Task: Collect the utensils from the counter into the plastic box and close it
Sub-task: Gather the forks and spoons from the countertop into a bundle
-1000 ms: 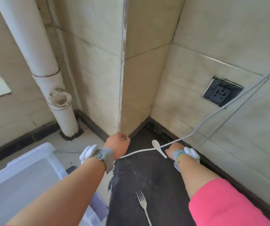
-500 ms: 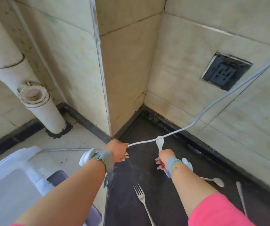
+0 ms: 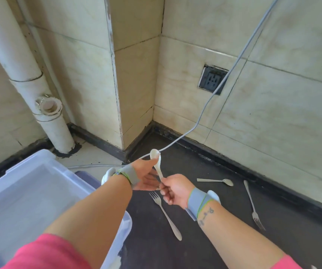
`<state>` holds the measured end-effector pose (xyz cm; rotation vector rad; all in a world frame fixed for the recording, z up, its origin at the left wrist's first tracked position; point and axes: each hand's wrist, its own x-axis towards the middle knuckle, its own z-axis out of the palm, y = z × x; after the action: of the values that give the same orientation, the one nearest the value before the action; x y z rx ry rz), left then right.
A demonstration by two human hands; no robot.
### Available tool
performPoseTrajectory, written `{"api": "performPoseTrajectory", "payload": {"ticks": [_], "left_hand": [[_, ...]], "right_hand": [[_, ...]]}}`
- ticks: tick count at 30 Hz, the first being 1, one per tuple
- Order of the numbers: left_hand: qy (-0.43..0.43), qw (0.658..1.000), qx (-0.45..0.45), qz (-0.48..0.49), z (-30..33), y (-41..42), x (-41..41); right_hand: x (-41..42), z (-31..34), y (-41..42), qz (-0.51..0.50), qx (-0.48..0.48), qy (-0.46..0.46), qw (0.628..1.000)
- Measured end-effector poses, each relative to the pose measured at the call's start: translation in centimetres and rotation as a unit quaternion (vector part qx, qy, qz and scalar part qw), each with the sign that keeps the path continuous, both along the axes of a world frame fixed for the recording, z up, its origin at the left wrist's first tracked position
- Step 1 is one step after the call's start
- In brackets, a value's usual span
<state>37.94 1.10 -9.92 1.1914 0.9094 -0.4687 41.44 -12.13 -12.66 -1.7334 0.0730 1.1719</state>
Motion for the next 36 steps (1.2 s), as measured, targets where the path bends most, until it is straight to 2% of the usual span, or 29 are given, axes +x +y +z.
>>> {"api": "performPoseTrajectory", "payload": {"ticks": [6, 8, 11, 12, 14, 16, 24, 27, 28, 29, 30, 31, 32, 34, 36], "left_hand": [[-0.051, 0.998, 0.010, 0.036, 1.6, -1.5, -2.3], [-0.078, 0.992, 0.004, 0.100, 2.0, -1.4, -2.4], [-0.104, 0.975, -0.015, 0.198, 2.5, -1.3, -2.9], [-0.101, 0.973, 0.008, 0.207, 2.3, -1.1, -2.9], [-0.090, 0.972, 0.056, 0.209, 1.8, -0.9, -3.0], [-0.078, 0.971, 0.080, 0.212, 1.7, -1.0, -3.2], [-0.076, 0.971, 0.027, 0.225, 1.4, -1.1, -3.7], [-0.085, 0.969, 0.033, 0.228, 1.7, -1.4, -3.2], [-0.085, 0.971, 0.031, 0.222, 1.8, -1.8, -2.8], [-0.082, 0.972, 0.032, 0.216, 1.7, -2.0, -2.4], [-0.077, 0.974, 0.033, 0.212, 1.5, -1.9, -2.1], [-0.074, 0.977, 0.032, 0.197, 1.4, -2.4, -1.6], [-0.068, 0.981, 0.030, 0.181, 1.1, -2.7, -1.1], [-0.054, 0.985, 0.022, 0.159, 0.5, -3.5, -0.4], [-0.048, 0.990, 0.009, 0.133, 0.1, -4.9, -0.2]], "right_hand": [[-3.4, 0.8, -2.1, 0.012, 0.089, -0.035, 0.995], [-3.3, 0.4, -3.1, 0.020, 0.052, -0.076, 0.996], [-2.8, -2.1, -5.5, 0.055, -0.102, -0.142, 0.983], [-2.6, -3.4, -6.1, 0.086, -0.166, -0.165, 0.968], [-2.6, -5.6, -6.9, 0.178, -0.293, -0.229, 0.911], [-3.5, -7.2, -6.9, 0.235, -0.368, -0.263, 0.860], [-5.2, -11.0, -5.7, 0.338, -0.406, -0.336, 0.779], [-5.2, -11.2, -6.6, 0.333, -0.427, -0.284, 0.791], [-5.1, -10.9, -7.2, 0.316, -0.427, -0.263, 0.805], [-5.0, -10.7, -7.6, 0.280, -0.409, -0.231, 0.837], [-5.0, -10.5, -7.7, 0.223, -0.352, -0.186, 0.890], [-4.9, -10.0, -8.2, 0.125, -0.268, -0.130, 0.946], [-4.8, -9.1, -8.6, 0.023, -0.177, -0.084, 0.980], [-4.7, -7.0, -9.5, -0.120, -0.039, -0.049, 0.991], [-4.6, -5.0, -10.7, -0.185, 0.081, -0.023, 0.979]]}}
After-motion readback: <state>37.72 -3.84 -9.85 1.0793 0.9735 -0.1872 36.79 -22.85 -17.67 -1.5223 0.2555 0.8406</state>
